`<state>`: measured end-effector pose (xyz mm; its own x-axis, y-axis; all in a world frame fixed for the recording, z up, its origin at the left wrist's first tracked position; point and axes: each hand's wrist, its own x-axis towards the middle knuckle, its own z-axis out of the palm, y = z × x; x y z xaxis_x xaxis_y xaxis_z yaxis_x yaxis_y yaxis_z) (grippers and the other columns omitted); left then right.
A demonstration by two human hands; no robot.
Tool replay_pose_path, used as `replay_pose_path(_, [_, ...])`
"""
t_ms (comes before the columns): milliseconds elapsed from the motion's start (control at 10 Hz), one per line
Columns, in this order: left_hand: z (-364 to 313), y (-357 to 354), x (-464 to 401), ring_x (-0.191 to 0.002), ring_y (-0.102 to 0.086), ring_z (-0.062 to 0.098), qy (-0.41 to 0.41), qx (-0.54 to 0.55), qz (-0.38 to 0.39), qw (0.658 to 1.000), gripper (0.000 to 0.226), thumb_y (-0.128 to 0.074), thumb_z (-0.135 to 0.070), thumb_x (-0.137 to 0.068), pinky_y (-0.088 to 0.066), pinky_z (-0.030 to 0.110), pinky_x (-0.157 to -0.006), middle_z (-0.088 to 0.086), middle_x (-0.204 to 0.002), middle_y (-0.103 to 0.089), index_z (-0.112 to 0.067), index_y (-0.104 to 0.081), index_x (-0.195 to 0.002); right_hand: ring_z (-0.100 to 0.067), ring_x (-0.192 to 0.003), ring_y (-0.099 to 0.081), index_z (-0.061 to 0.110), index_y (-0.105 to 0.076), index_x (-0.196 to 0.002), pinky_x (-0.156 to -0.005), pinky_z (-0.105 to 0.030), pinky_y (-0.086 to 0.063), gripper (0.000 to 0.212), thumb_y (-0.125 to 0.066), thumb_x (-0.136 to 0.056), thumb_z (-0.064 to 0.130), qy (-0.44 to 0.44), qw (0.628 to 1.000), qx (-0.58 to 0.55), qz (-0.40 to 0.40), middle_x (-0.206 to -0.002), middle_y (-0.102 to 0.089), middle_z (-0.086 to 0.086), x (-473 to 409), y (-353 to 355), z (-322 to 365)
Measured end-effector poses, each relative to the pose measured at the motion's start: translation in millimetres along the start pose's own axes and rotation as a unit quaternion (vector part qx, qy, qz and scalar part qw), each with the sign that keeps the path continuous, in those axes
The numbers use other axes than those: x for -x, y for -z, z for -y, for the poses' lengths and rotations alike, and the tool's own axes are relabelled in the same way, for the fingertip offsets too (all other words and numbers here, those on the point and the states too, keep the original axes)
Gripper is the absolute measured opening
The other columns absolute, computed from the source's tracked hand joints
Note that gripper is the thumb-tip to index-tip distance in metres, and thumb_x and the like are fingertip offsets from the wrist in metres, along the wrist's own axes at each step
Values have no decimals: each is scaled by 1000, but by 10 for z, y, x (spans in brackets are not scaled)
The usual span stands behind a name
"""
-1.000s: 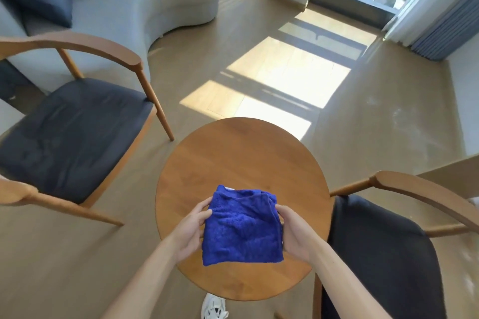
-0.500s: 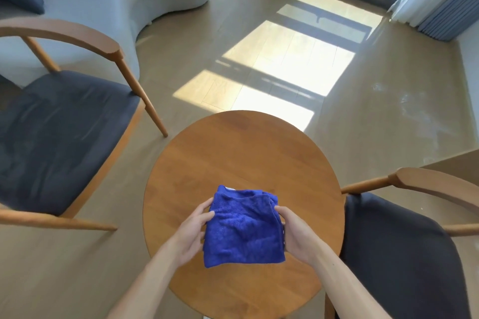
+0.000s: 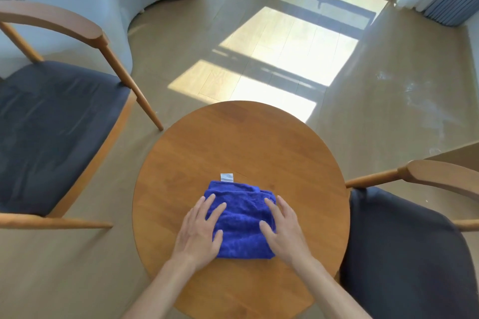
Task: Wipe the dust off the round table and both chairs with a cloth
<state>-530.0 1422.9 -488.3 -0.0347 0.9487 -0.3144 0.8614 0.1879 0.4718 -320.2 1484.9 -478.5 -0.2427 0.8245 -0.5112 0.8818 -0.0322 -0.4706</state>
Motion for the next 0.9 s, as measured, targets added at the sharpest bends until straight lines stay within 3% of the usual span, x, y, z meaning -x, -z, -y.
replay_pose_path(100, [-70, -76, -6, -134, -43, 33, -76, -114, 33, 990, 75, -83, -40, -63, -43, 48, -103, 11, -146, -44, -24, -58, -132, -25, -148, 15, 37, -8, -153, -120, -40, -1, 68, -39, -95, 52, 120, 971, 208, 10, -158, 22, 0, -14, -217, -10])
replay_pose_path(200, [-58, -178, -37, -133, -43, 33, -53, -168, 72, 982, 86, -84, -55, -56, -46, 49, -99, 14, -147, -42, -29, -57, -133, -34, -146, 13, 33, -13, -153, -118, -49, -7, 73, -43, -91, 57, 141, 951, 276, 15, -157, 20, -5, -57, -379, -67])
replay_pose_path(300, [93, -388, -101, -144, 21, 28, -47, -205, 114, 971, 83, -49, -58, -90, -7, 47, -118, 5, -156, 25, -38, 5, -150, -34, -145, 17, 35, -6, -153, -118, -50, -9, 76, -39, -90, 61, 127, 946, 298, 8, -158, 20, -6, -102, -473, -142])
replay_pose_path(400, [75, -363, -119, -142, 30, 24, -29, -211, 155, 965, 82, -42, -55, -94, 0, 45, -119, 1, -152, 37, -37, 16, -148, -30, -144, 27, 36, 9, -152, -118, -50, 1, 77, -32, -92, 63, 110, 942, 314, 53, -155, 31, -4, -126, -487, -146])
replay_pose_path(700, [-346, 26, 191, -148, 11, 25, 34, -175, 179, 968, 77, -45, -43, -96, -10, 44, -119, 7, -160, 14, -25, 3, -153, -30, -149, 6, 29, -10, -154, -117, -49, -5, 65, -34, -98, 51, 71, 953, 286, 65, -162, 8, -9, 415, -206, 103])
replay_pose_path(900, [-712, 425, 527, -148, 3, 25, 51, -151, 151, 976, 72, -44, -39, -95, -15, 44, -116, 8, -161, 2, -20, -7, -153, -30, -148, -5, 27, -17, -152, -116, -49, -14, 62, -36, -98, 49, 55, 958, 280, 30, -162, -6, -10, 986, 180, 158])
